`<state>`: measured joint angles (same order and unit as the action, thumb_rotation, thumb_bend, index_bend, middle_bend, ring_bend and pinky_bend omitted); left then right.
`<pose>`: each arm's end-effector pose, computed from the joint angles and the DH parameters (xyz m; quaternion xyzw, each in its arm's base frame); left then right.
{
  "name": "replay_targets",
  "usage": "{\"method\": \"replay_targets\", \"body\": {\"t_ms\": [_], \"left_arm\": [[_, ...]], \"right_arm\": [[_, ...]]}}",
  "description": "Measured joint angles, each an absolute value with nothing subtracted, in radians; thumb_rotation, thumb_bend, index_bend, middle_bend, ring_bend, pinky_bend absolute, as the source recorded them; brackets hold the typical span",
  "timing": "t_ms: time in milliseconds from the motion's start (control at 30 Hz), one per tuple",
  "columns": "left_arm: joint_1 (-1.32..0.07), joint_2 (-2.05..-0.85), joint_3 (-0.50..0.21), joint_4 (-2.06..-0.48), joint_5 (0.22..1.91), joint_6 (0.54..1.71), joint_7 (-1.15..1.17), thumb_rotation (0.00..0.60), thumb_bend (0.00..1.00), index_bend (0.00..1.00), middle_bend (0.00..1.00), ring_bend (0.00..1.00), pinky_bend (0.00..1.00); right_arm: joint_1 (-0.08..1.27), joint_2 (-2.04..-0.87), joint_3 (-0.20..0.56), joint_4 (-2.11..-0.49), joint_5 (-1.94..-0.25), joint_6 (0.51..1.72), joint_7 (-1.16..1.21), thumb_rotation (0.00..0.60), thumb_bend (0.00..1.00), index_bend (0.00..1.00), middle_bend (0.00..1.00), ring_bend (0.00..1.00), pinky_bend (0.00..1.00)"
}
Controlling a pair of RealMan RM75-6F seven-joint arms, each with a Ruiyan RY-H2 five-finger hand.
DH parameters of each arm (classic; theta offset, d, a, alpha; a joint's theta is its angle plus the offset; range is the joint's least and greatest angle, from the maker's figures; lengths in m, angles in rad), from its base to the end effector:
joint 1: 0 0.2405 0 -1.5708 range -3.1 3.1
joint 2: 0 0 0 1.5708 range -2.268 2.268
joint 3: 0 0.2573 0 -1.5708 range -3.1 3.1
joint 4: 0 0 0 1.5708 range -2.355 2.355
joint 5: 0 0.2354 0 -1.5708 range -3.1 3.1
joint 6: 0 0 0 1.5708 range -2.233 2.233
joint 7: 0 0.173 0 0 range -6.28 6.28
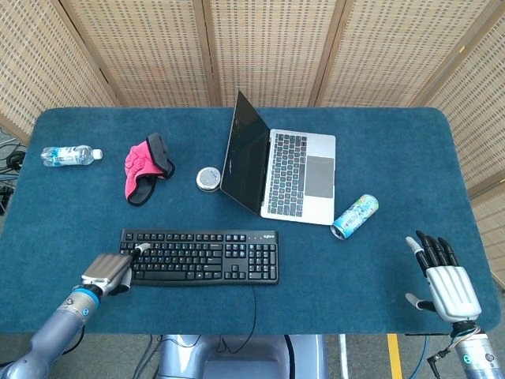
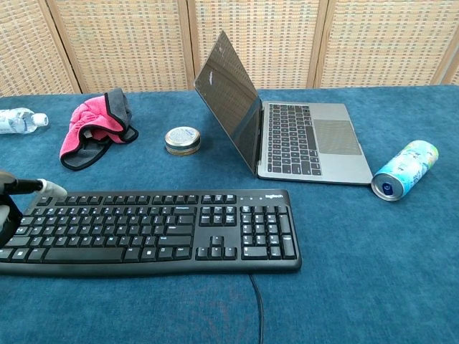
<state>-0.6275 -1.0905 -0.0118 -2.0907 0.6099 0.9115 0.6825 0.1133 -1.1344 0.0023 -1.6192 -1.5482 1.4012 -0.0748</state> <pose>-0.2157 0.2583 0.0147 -0.7377 -0.5218 -0.1319 0.4076 -0.3152 -0.2081 0.1061 0.6502 -0.3875 0.3506 0.5515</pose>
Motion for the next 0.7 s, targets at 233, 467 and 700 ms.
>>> {"method": "replay_targets", "body": {"t_ms": [233,467,700], "left_arm": [[-0.711,-1.132,0.024,-2.077,0.497,0.920,0.718,0.600,0.90,0.00,0.61,0.64,0.40],[-0.758,-1.149,0.053,-2.072,0.449,0.932,0.722,0.600,0.90,0.00,0.61,0.64,0.40],[-0.790,-1.159,0.075,-2.067,0.421,0.939,0.714,0.600,0.91,0.00,0.61,0.64,0.40]], "right_arm": [[0.113,-1.133,0.003,-1.617,-1.549,1.402,-0.067,0.600,0.02,0.00,0.00,0.00,0.00],[0.113,-1.133,0.003,-1.618,-1.550,1.404,-0.067,0.600,0.02,0.00,0.00,0.00,0.00],[0.113,-1.133,0.003,-1.617,-1.551,1.405,-0.067,0.600,0.02,0.00,0.00,0.00,0.00]]}}
